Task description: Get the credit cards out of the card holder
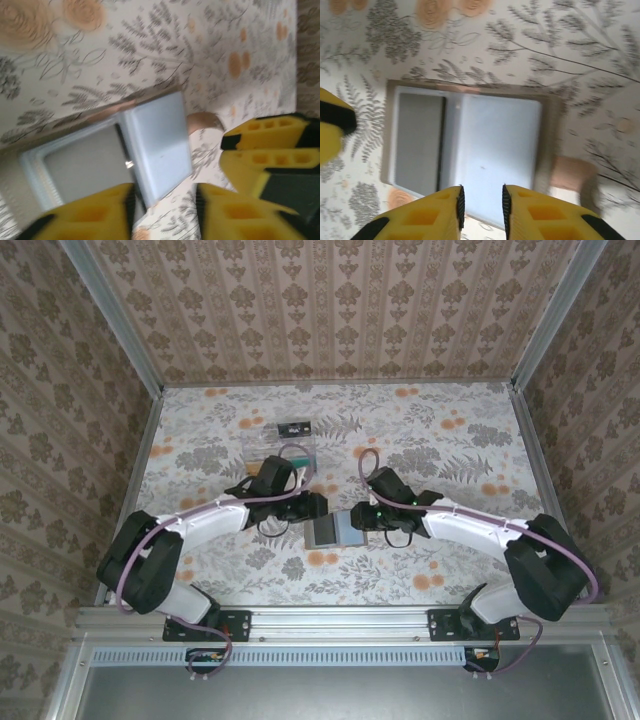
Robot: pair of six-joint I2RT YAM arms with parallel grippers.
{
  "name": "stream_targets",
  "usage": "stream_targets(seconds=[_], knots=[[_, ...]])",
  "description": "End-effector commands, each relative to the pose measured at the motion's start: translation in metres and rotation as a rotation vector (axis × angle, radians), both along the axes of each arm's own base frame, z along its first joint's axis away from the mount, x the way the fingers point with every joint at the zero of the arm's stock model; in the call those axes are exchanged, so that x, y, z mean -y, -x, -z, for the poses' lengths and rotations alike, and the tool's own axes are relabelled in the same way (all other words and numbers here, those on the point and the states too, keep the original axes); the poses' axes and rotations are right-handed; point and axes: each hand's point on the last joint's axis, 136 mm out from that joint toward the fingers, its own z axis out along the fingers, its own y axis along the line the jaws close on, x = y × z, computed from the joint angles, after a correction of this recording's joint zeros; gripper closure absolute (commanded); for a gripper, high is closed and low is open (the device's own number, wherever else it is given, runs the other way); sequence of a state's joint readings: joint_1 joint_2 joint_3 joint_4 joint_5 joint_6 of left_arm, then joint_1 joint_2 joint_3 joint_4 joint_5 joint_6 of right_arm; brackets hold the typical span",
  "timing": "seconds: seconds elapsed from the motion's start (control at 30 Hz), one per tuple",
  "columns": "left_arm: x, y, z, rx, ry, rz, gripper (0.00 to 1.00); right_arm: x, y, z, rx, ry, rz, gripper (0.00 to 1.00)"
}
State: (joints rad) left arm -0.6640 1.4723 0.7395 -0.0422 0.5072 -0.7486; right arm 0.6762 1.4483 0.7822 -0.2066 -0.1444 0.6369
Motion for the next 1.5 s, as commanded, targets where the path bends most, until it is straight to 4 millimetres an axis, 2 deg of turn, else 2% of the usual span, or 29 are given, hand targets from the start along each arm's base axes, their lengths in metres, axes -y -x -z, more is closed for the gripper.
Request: stream_targets(seconds=[0.0, 0.03, 0.1, 0.3, 0.77, 1.13, 1.27, 1.37, 1.47], knots=[[-0.015, 0.009, 0.02, -0.045, -0.064, -0.026, 0.87, -0.031, 0.002, -0.007, -0.043, -0.112, -0.07, 0.74], [-0.018, 0.01, 0.024, -0.052, -0.08, -0.033, 0.96, -0.036, 0.002, -0.006, -0.055, -0.131, -0.081, 0.75], [-0.024, 0.012, 0.032, -0.065, -0.113, -0.046, 1.0, -0.042, 0.002, -0.002, -0.079, -0.151, -0.09, 0.75], [-0.036, 0.019, 0.047, -0.093, -0.181, -0.051, 1.0, -0.055, 0.002, 0.011, -0.14, -0.19, -0.105, 0.79], [-0.038, 0.028, 0.068, -0.138, -0.221, -0.039, 1.0, -0.058, -0.001, 0.03, -0.18, -0.181, -0.092, 0.79], [-0.037, 0.03, 0.071, -0.145, -0.225, -0.039, 1.0, -0.06, 0.0, 0.038, -0.21, -0.189, -0.095, 0.77], [-0.036, 0.031, 0.072, -0.146, -0.225, -0.036, 1.0, -0.062, 0.0, 0.039, -0.218, -0.201, -0.097, 0.85], [-0.037, 0.031, 0.072, -0.146, -0.228, -0.037, 1.0, -0.057, 0.0, 0.038, -0.216, -0.194, -0.084, 1.0], [-0.038, 0.031, 0.073, -0.147, -0.237, -0.04, 1.0, -0.047, -0.001, 0.038, -0.207, -0.182, -0.063, 1.0]])
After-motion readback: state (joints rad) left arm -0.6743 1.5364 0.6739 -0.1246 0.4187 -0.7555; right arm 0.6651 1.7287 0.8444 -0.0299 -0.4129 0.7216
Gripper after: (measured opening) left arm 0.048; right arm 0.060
